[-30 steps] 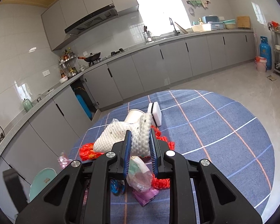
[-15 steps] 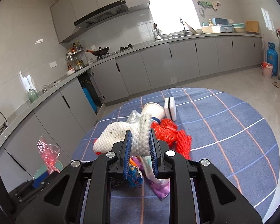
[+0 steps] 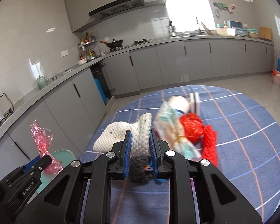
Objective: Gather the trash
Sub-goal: 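Drop the pink bag with the left tool while the right drops the foam sleeve into the bucket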
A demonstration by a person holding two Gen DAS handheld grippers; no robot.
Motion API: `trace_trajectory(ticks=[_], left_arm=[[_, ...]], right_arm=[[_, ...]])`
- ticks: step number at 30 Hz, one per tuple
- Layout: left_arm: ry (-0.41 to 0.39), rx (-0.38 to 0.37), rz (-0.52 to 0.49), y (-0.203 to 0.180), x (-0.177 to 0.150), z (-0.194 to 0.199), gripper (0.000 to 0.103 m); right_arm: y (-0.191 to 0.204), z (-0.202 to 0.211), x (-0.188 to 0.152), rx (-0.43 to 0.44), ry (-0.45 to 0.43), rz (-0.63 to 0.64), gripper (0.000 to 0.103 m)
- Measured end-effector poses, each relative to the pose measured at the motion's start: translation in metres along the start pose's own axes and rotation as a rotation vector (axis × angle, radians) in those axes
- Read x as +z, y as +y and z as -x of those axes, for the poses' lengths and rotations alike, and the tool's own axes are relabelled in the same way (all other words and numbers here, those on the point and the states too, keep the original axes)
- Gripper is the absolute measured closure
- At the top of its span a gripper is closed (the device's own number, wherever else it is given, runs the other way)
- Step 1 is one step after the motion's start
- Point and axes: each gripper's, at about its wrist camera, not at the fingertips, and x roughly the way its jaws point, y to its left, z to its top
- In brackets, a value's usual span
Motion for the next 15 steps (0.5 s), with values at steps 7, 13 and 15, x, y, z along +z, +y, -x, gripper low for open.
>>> trace_trajectory(ticks=[7, 13, 15], left_arm=[[-0.014, 0.063, 0.049, 0.042, 0.002, 0.008, 0.077], [-0.019, 0.121, 0.09, 0.077, 0.0, 0.014, 0.077], [-0.017, 0.139, 0.109, 0.09, -0.001, 0.014, 0.077]], right_arm=[[0.044, -0.013, -0.007, 0.059, 0.026, 0.06, 0.083], [0.086, -0.026, -0.016, 0.122, 0.059, 0.111, 0.083], [0.101, -0.031, -0.02, 0.146, 0.076, 0.13, 0.083]])
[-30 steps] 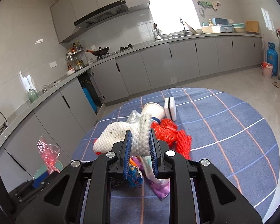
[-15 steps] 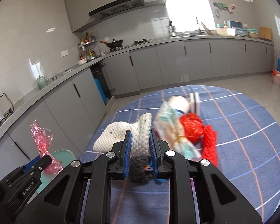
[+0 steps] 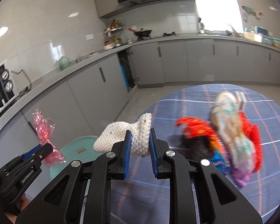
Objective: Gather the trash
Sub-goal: 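Drop the pink bag with the left tool while the right drops the foam sleeve into the bucket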
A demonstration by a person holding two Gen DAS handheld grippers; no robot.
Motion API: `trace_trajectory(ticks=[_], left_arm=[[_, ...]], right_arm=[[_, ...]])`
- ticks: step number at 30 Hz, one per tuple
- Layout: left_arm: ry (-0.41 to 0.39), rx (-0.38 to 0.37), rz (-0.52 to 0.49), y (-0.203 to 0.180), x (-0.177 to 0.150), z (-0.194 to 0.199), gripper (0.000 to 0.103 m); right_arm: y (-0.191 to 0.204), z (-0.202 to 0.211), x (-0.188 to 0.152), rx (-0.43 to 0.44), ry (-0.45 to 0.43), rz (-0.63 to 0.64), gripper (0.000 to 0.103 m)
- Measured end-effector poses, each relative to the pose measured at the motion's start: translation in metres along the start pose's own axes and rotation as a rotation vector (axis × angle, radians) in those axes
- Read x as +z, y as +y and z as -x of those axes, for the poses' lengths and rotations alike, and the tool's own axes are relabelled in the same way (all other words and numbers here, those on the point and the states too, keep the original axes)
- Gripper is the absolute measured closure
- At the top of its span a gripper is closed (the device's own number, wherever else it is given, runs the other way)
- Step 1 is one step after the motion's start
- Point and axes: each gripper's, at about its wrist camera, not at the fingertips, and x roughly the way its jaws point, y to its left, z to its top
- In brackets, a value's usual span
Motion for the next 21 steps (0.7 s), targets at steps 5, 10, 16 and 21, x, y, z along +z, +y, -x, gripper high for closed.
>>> trace_trajectory(ticks=[5, 10, 16, 21], left_arm=[[0.011, 0.045, 0.036, 0.027, -0.001, -0.005, 0.077], [0.033, 0.075, 0.059, 0.047, -0.006, -0.011, 0.077], [0.069, 0.092, 0.068, 0.062, -0.014, -0.024, 0.077], [0.094, 0.103, 0.073, 0.07, -0.021, -0.032, 0.077]], right_arm=[[0.034, -0.019, -0.009, 0.054, 0.047, 0.051, 0.083], [0.069, -0.038, -0.021, 0.096, 0.094, 0.109, 0.083], [0.093, -0.061, -0.037, 0.117, 0.155, 0.157, 0.082], [0.101, -0.077, -0.048, 0.118, 0.194, 0.176, 0.081]])
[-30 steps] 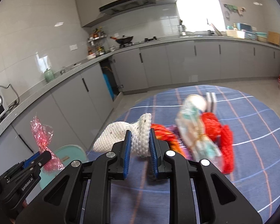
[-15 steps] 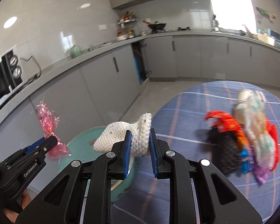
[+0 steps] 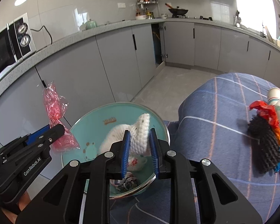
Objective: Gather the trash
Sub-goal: 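Drop the pink bag with the left tool while the right drops the foam sleeve into the bucket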
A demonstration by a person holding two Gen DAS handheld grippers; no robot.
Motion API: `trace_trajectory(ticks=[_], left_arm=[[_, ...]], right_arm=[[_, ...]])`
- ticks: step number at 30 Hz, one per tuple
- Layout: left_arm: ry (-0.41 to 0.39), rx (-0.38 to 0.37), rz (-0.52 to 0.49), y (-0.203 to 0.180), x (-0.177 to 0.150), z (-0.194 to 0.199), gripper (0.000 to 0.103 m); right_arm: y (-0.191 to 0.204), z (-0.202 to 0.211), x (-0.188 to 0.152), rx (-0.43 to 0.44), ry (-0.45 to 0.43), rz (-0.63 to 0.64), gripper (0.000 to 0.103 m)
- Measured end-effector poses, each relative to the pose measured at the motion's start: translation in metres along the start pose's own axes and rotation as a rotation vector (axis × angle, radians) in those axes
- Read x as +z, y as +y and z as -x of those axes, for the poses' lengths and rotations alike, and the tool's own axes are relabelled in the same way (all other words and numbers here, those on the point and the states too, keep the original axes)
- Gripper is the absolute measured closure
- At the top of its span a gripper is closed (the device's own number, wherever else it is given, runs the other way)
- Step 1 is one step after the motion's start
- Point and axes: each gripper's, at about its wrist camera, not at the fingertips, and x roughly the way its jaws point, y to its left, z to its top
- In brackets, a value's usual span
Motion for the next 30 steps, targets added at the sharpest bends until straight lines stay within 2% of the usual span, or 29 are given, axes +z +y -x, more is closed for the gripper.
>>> trace_trajectory(ticks=[2, 4, 5, 10, 11, 13, 15, 19, 22, 27, 30], left_arm=[[0.009, 0.004, 0.0, 0.002, -0.001, -0.003, 0.077], [0.021, 0.008, -0.002, 0.004, -0.002, -0.007, 0.076], [0.025, 0.012, -0.003, 0.005, -0.002, -0.008, 0.076], [0.035, 0.042, -0.026, 0.004, -0.004, -0.011, 0.074], [0.034, 0.049, -0.032, 0.004, -0.004, -0.01, 0.071], [0.025, 0.065, -0.045, 0.003, -0.004, -0.008, 0.057], [0.013, 0.076, -0.054, 0.001, -0.004, -0.005, 0.051], [-0.016, 0.095, -0.052, -0.003, -0.003, 0.004, 0.022], [-0.03, 0.087, -0.046, -0.007, -0.001, 0.012, 0.015], [-0.043, 0.072, -0.073, -0.024, 0.0, 0.02, 0.014], [-0.049, 0.05, -0.1, -0.038, -0.003, 0.024, 0.014]], right_arm=[[0.0, -0.005, -0.002, 0.01, 0.015, -0.002, 0.079], [0.0, -0.008, -0.003, 0.018, 0.021, -0.003, 0.064], [0.0, -0.007, -0.003, 0.016, 0.017, -0.004, 0.06], [-0.005, -0.003, -0.004, 0.009, 0.002, -0.015, 0.05], [-0.007, -0.001, -0.003, 0.007, -0.004, -0.019, 0.05], [-0.009, 0.003, -0.002, 0.005, -0.013, -0.027, 0.044], [-0.013, 0.008, 0.0, 0.004, -0.026, -0.035, 0.039], [-0.021, 0.024, 0.001, -0.01, -0.073, -0.054, 0.022], [-0.029, 0.037, 0.004, -0.018, -0.109, -0.069, 0.014], [-0.046, 0.055, 0.004, -0.053, -0.144, -0.078, 0.005], [-0.059, 0.067, 0.0, -0.087, -0.155, -0.084, 0.005]])
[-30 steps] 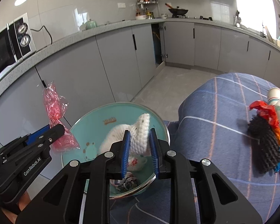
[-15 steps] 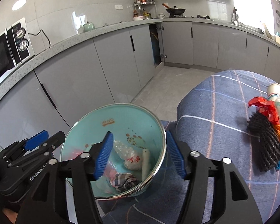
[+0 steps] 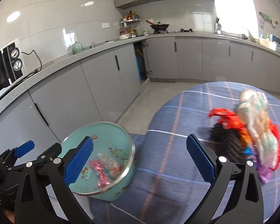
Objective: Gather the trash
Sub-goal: 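Drop the pink bag with the left tool while the right drops the foam sleeve into the bucket, then grasp the black scrubber with the left tool while the right grasps the clear bag bundle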
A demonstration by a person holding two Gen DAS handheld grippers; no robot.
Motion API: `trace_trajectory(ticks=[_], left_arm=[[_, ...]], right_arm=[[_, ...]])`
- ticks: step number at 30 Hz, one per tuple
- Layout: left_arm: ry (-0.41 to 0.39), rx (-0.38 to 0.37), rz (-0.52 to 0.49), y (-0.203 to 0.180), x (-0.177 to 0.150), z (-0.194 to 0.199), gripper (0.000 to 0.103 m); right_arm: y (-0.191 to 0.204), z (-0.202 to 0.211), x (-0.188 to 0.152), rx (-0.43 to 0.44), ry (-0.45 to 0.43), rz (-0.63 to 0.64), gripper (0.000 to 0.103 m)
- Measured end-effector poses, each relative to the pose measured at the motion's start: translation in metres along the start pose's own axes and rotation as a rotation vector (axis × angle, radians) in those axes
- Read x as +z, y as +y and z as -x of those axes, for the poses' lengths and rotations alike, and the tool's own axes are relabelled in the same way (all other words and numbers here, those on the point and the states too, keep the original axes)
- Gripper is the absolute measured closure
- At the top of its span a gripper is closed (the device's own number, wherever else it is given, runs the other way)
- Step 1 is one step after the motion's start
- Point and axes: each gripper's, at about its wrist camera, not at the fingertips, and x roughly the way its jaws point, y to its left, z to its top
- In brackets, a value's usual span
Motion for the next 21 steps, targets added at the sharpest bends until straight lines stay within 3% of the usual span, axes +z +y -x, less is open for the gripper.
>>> trace_trajectory(ticks=[21], left_arm=[[0.022, -0.208, -0.17, -0.126, -0.015, 0.012, 0.014]], right_arm=[[-0.131, 0.067, -0.034, -0.325, -0.119, -0.124, 0.005]])
